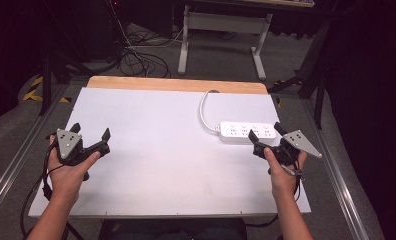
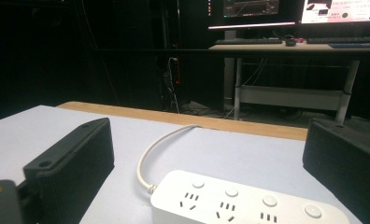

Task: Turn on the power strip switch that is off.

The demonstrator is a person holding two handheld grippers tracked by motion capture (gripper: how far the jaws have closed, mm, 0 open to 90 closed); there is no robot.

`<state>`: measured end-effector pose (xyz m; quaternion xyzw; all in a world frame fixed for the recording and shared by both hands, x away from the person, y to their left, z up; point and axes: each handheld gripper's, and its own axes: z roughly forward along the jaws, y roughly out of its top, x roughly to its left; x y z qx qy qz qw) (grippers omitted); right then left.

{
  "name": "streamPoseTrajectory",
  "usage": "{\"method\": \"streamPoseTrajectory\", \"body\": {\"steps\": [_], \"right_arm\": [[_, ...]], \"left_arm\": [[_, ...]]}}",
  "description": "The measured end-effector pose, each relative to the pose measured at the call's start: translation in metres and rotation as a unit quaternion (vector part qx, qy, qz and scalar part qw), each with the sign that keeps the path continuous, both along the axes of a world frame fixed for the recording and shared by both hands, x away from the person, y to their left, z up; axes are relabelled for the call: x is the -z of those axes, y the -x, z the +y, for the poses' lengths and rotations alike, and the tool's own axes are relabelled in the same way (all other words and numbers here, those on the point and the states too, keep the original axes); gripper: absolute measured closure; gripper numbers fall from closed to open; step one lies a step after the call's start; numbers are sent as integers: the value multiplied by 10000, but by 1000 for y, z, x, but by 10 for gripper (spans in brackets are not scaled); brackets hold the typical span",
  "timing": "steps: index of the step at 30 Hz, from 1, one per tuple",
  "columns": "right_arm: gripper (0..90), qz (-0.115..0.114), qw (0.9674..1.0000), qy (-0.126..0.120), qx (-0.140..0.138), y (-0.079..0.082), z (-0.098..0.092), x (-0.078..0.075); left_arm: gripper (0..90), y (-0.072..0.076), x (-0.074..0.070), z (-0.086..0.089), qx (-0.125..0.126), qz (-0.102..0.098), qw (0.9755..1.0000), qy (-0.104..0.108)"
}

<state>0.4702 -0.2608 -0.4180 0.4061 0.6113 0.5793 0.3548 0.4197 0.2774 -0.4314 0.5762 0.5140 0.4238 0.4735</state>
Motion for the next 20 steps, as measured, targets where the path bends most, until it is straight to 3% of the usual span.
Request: {"method": "streamPoseTrajectory", "body": {"steps": [20], "right_arm": [[29, -11, 9999, 53, -153, -9, 8, 1]], "left_arm": [[104, 7, 0, 7, -128, 14, 9999, -28]]}}
